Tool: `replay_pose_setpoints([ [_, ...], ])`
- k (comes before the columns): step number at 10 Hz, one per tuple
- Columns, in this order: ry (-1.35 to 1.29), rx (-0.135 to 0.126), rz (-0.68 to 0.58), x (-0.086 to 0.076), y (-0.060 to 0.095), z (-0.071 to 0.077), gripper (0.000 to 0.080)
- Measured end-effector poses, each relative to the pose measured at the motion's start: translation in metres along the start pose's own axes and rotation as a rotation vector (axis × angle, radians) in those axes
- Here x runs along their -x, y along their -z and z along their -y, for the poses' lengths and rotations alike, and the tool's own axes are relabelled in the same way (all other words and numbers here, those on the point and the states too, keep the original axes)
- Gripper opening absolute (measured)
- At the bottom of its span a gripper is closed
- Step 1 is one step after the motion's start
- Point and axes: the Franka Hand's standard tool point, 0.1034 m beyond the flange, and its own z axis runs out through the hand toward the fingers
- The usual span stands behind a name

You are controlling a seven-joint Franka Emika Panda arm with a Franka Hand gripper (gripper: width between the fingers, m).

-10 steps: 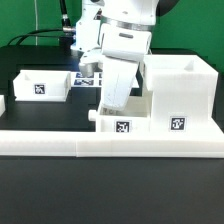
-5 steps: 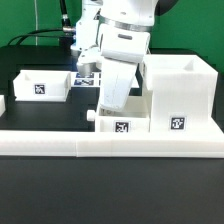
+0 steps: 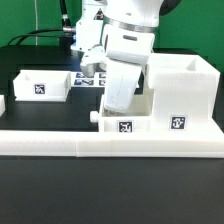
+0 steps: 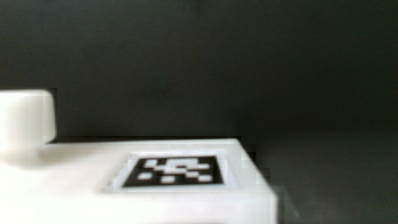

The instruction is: Assemble drawer

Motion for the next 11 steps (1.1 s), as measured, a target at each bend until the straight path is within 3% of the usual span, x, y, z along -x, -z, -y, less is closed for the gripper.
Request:
replay_pose_setpoints([
  [4,0.000,0.008,-0.006,-0.0024,-0.0030,0.0020,0.0042],
  [7,0.000,0.036,-0.009,-0.0051,-0.0024,-0.0014,0.0042],
  [11,-0.002,0.039,-0.011,-0.0046,-0.0032,-0.0013,0.0042],
])
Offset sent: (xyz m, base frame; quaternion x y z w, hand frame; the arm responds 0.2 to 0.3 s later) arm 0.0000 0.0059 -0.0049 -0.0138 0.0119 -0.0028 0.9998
